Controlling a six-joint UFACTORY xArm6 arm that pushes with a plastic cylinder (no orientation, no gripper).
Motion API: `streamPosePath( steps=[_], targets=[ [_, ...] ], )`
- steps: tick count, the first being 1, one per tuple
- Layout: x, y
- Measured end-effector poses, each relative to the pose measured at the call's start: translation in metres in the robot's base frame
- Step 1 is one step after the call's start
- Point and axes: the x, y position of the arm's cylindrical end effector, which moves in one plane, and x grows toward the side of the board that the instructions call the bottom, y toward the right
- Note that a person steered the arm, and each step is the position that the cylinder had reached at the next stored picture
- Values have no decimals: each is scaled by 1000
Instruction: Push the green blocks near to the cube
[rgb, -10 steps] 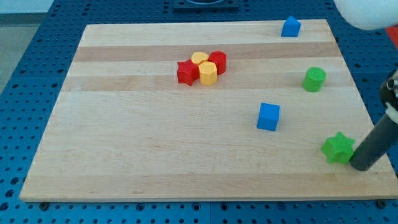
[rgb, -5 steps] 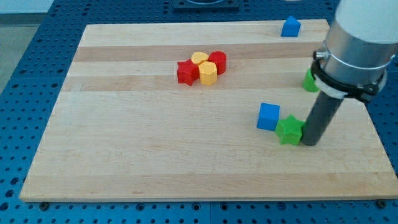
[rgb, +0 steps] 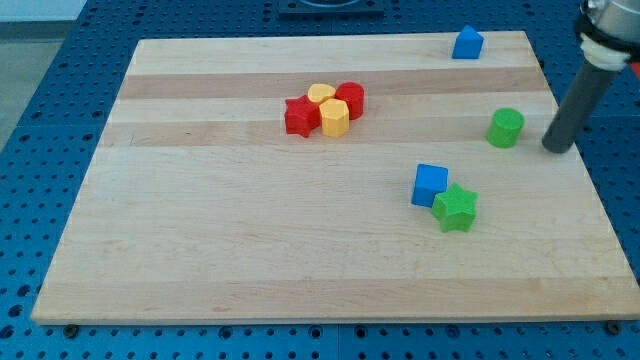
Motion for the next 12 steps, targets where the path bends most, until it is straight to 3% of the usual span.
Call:
streamPosePath(
  steps=[2,5,7,9,12],
  targets=[
    [-44,-37],
    [-7,-81],
    [-4,-20],
    [16,-14],
    [29,-91]
  ],
)
